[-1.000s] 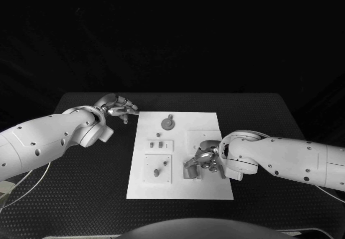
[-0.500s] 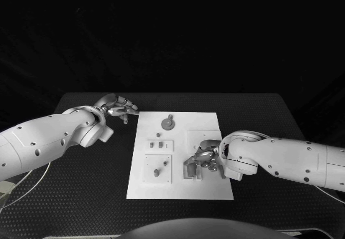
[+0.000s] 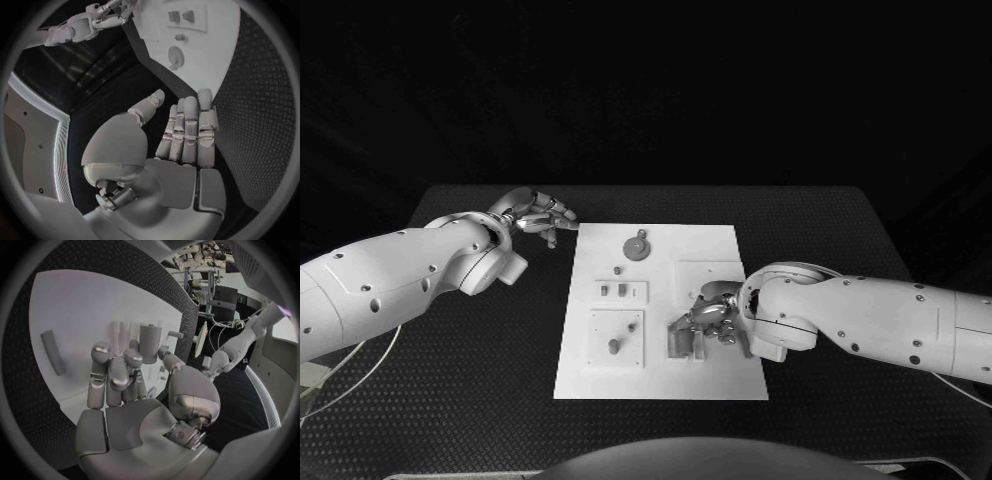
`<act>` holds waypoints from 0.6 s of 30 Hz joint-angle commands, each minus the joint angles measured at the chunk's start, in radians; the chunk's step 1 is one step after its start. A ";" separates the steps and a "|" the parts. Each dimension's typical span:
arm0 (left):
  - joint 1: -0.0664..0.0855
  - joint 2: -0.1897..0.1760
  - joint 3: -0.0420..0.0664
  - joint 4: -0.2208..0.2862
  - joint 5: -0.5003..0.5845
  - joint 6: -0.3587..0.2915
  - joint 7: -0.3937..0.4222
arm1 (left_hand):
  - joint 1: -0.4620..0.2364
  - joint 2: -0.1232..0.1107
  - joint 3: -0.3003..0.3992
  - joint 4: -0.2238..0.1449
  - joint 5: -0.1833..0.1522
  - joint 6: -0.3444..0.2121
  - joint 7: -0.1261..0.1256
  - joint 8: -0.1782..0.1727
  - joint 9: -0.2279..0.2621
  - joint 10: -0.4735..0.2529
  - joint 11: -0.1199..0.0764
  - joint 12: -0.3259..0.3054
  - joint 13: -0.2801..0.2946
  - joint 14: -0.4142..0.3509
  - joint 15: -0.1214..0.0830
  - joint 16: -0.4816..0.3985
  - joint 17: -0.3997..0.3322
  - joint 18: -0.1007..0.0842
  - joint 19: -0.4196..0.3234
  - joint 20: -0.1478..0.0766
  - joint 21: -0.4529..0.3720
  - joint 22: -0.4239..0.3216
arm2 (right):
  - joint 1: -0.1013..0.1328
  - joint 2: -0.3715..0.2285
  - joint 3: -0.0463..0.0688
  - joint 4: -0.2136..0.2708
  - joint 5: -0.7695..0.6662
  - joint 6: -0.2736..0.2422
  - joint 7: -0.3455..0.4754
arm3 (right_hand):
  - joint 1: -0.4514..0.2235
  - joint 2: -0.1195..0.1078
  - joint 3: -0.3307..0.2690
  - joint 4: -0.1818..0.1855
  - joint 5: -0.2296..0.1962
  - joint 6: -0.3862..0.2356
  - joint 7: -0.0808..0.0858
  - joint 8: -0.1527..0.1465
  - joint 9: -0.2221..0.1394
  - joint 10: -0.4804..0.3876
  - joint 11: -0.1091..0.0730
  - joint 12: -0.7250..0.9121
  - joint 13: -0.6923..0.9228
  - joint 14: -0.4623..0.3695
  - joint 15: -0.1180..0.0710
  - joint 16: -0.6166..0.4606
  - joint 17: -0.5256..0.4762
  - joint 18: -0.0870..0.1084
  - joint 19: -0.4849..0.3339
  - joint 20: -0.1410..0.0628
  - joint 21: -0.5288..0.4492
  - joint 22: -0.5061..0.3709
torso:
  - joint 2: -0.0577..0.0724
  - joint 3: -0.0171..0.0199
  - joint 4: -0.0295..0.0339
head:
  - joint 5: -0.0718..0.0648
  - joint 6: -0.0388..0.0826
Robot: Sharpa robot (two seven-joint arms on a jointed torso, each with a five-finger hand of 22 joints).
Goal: Assemble the parts on the task board
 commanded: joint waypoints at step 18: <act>0.001 0.001 0.001 0.003 0.001 0.009 0.004 | -0.004 -0.001 -0.002 0.006 -0.006 0.002 0.007 0.006 -0.001 -0.008 0.000 0.000 0.002 0.005 -0.002 -0.007 0.002 0.070 0.008 0.000 -0.005 0.003 | -0.001 0.000 0.000 -0.002 -0.004 0.012 0.010 | -0.016 -0.023 0.007 0.003 -0.001 -0.007 0.007 -0.007 0.000 -0.009 0.002 -0.006 0.000 -0.008 -0.003 -0.009 -0.011 0.019 -0.005 -0.006 -0.007 0.017 | 0.000 -0.0001 0.0002 | 0.001 -0.001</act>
